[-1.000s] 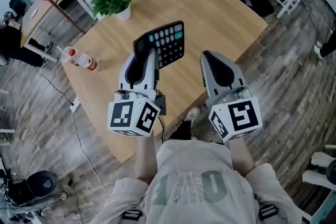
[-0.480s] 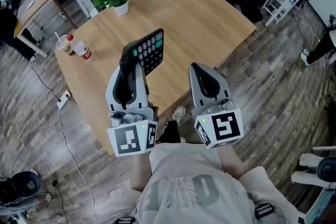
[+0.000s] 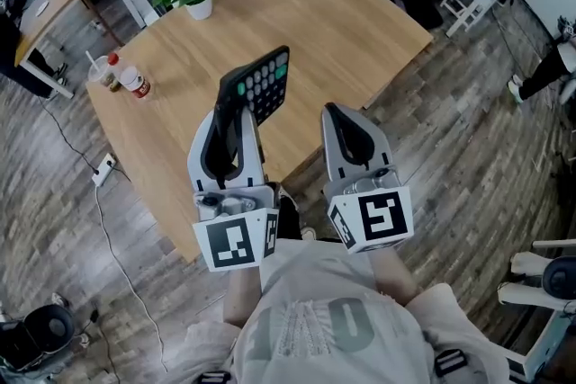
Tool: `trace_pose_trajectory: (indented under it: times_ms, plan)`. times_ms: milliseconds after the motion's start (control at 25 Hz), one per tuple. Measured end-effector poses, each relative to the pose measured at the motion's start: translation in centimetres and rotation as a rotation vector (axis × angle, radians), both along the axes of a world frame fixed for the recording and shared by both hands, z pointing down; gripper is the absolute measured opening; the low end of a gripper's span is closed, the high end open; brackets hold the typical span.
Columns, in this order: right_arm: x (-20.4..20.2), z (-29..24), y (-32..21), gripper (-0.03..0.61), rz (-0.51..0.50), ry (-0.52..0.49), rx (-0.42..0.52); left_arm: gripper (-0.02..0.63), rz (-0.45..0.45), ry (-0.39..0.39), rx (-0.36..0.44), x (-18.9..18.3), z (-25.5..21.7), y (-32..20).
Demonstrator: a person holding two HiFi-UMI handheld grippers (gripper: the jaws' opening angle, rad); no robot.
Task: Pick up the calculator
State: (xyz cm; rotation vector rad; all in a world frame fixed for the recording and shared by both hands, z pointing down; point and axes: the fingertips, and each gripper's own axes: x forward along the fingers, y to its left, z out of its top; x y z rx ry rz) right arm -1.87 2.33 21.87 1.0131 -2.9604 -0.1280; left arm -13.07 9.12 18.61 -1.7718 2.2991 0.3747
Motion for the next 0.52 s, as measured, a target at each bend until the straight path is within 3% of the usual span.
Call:
trace_pose_trajectory:
  times_ms: [520]
  plan:
    - [0.8, 0.3, -0.2, 0.018, 0.003, -0.046, -0.042, 0.112, -0.033, -0.053, 0.012, 0.4, -1.3, 1.5]
